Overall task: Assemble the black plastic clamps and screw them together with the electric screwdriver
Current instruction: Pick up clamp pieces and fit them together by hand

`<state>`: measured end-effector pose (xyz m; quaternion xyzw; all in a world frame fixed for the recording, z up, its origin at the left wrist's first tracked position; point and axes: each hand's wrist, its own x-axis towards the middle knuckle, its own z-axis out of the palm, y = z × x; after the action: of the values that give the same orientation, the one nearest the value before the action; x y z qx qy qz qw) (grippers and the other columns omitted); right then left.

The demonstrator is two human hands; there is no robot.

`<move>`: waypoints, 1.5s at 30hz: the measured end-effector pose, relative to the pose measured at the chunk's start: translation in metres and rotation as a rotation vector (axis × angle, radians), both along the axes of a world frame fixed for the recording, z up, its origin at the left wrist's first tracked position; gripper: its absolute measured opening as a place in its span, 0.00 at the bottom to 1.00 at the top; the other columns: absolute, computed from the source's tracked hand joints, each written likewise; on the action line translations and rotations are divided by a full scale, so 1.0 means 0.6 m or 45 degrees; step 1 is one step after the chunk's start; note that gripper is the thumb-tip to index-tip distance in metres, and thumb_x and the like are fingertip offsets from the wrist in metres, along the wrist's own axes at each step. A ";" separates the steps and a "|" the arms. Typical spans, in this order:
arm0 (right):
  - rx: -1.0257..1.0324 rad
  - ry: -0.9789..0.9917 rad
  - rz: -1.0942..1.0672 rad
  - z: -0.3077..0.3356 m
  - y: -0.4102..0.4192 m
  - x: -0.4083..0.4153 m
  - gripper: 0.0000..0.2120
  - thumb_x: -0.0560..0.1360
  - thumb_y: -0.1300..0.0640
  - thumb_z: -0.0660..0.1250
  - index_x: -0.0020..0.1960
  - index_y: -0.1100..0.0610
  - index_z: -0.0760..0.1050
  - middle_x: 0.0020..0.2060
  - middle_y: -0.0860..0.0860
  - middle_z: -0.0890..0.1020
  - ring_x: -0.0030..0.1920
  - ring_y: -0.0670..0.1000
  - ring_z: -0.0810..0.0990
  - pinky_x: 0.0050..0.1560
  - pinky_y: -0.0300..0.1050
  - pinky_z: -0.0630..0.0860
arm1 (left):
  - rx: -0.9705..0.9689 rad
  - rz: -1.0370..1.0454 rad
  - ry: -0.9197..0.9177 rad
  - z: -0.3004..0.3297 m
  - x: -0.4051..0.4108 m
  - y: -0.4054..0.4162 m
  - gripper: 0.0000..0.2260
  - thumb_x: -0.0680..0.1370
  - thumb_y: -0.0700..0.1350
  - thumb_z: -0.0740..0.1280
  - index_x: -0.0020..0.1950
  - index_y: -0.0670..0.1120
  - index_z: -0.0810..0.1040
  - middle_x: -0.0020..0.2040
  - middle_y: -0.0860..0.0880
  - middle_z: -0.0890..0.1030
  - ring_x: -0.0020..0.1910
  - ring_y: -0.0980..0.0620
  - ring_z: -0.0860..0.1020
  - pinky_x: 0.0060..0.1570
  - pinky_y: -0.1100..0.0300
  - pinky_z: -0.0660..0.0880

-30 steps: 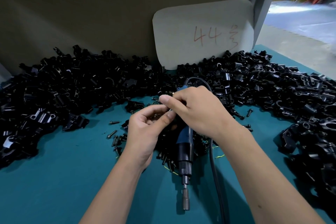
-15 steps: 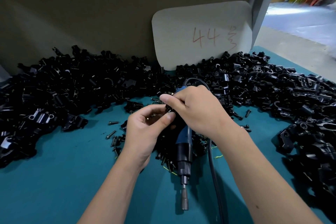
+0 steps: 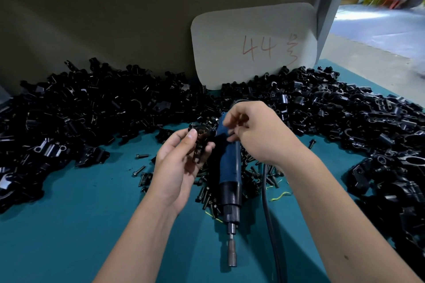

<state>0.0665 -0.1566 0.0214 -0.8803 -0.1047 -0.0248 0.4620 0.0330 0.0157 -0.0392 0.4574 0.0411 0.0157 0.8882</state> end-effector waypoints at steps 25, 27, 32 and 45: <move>0.253 -0.460 0.001 -0.013 0.030 -0.004 0.09 0.71 0.61 0.82 0.39 0.56 0.81 0.32 0.46 0.84 0.34 0.46 0.83 0.41 0.49 0.83 | 0.171 -0.090 -0.089 0.001 -0.004 0.004 0.20 0.67 0.45 0.80 0.56 0.44 0.81 0.44 0.48 0.85 0.43 0.53 0.84 0.45 0.63 0.80; 0.246 -0.456 0.025 -0.013 0.030 -0.004 0.09 0.71 0.60 0.82 0.39 0.56 0.82 0.33 0.46 0.84 0.35 0.46 0.83 0.41 0.49 0.83 | 0.165 -0.095 -0.082 0.001 -0.005 0.005 0.20 0.67 0.45 0.80 0.56 0.45 0.81 0.44 0.48 0.84 0.43 0.53 0.83 0.45 0.63 0.80; 0.477 -0.267 0.145 -0.016 0.026 -0.001 0.02 0.76 0.59 0.76 0.45 0.54 0.84 0.39 0.49 0.87 0.40 0.46 0.85 0.41 0.46 0.81 | -0.027 -0.110 -0.063 0.000 -0.002 0.008 0.18 0.66 0.45 0.82 0.53 0.46 0.83 0.46 0.49 0.85 0.44 0.54 0.83 0.45 0.65 0.80; 0.980 0.239 0.310 -0.018 0.061 -0.022 0.08 0.78 0.59 0.75 0.43 0.60 0.78 0.33 0.53 0.72 0.30 0.45 0.73 0.31 0.38 0.77 | -0.261 -0.253 -0.102 0.003 -0.008 0.008 0.24 0.58 0.45 0.88 0.52 0.45 0.87 0.47 0.47 0.85 0.41 0.55 0.82 0.43 0.66 0.80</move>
<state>0.0533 -0.1201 0.0107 -0.6230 -0.1487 0.0729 0.7645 0.0280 0.0205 -0.0373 0.3650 -0.0385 -0.0584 0.9284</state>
